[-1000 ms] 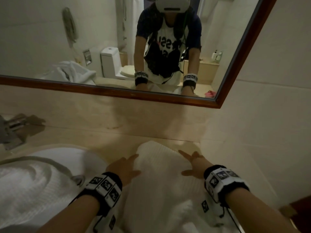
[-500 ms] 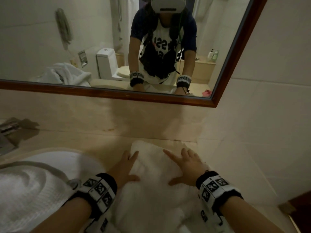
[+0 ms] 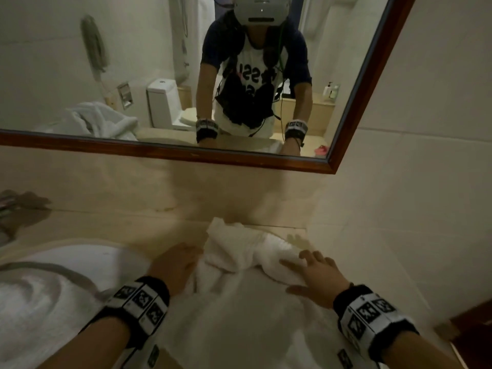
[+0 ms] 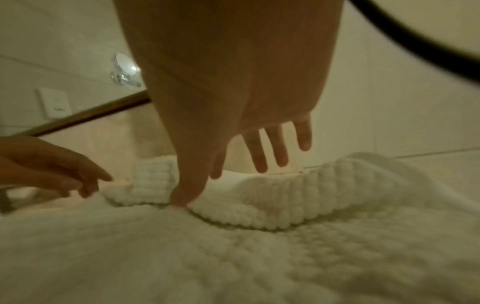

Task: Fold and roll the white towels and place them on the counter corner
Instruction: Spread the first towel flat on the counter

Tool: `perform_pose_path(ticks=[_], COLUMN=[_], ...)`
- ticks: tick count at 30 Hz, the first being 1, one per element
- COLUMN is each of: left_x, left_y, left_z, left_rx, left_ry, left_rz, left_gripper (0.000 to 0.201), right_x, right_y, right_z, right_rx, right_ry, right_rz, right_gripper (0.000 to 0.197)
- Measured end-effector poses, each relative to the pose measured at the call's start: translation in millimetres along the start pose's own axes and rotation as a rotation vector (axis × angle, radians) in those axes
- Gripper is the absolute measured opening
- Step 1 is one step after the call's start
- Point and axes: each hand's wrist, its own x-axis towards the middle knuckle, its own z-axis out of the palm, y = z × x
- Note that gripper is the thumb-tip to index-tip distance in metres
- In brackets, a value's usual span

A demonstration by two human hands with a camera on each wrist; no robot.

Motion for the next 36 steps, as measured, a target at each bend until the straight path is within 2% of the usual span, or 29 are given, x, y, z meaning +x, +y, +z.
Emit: perform_pose_path(ticks=[2, 4, 8, 11, 14, 17, 19, 22, 23, 24, 25, 26, 28, 30, 31, 32, 34, 36], left_x=[6, 10, 12, 20, 28, 28, 23, 12, 8, 3, 0, -4, -11, -9, -6, -3, -7, -21], left_y=[-16, -17, 3, 8, 10, 17, 22, 7, -5, -18, -33, -45, -61, -63, -57, -52, -35, -20], left_z=[7, 11, 9, 13, 20, 27, 28, 13, 4, -8, -20, -34, -54, -57, -53, -47, -30, -13], left_rx=[0.019, -0.030, -0.161, -0.230, -0.308, -0.279, -0.223, 0.064, 0.147, 0.178, 0.164, 0.174, 0.243, 0.307, 0.351, 0.389, 0.473, 0.517], left_ry=[-0.014, -0.062, -0.114, -0.086, -0.077, -0.090, -0.093, -0.126, -0.111, -0.037, 0.090, 0.191, 0.311, 0.269, 0.233, 0.206, 0.138, 0.057], left_rz=[-0.127, -0.171, -0.039, 0.032, 0.062, 0.088, 0.089, 0.124, 0.120, 0.094, 0.057, 0.024, 0.003, -0.012, -0.012, 0.014, 0.126, 0.239], left_gripper=[0.045, 0.052, 0.067, 0.060, 0.056, 0.067, 0.076, 0.102, 0.118, 0.132, 0.135, 0.127, 0.107, 0.096, 0.093, 0.091, 0.090, 0.096], right_x=[11, 20, 37, 48, 58, 57, 53, 37, 30, 24, 17, 11, 9, 7, 10, 9, -1, -15], right_y=[9, 13, 7, -2, -8, -17, -22, -17, -11, -4, 6, 16, 35, 37, 35, 30, 13, -4], right_z=[-1, 1, 6, 5, 7, 6, 6, 4, -3, -14, -28, -41, -54, -55, -50, -45, -36, -29], right_rx=[0.092, 0.163, 0.166, 0.132, 0.130, 0.083, 0.033, -0.067, -0.118, -0.176, -0.222, -0.263, -0.269, -0.224, -0.209, -0.168, -0.026, -0.033], right_ry=[0.032, 0.011, 0.005, 0.006, 0.017, 0.098, 0.097, 0.143, 0.231, 0.323, 0.368, 0.396, 0.467, 0.436, 0.415, 0.333, 0.026, -0.072], right_rz=[0.054, 0.069, 0.004, 0.002, 0.015, -0.017, -0.032, -0.048, -0.045, -0.017, 0.040, 0.107, 0.179, 0.159, 0.136, 0.120, 0.070, -0.063], right_gripper=[0.062, 0.063, 0.085, 0.097, 0.100, 0.101, 0.102, 0.095, 0.093, 0.093, 0.095, 0.097, 0.108, 0.119, 0.114, 0.109, 0.106, 0.122])
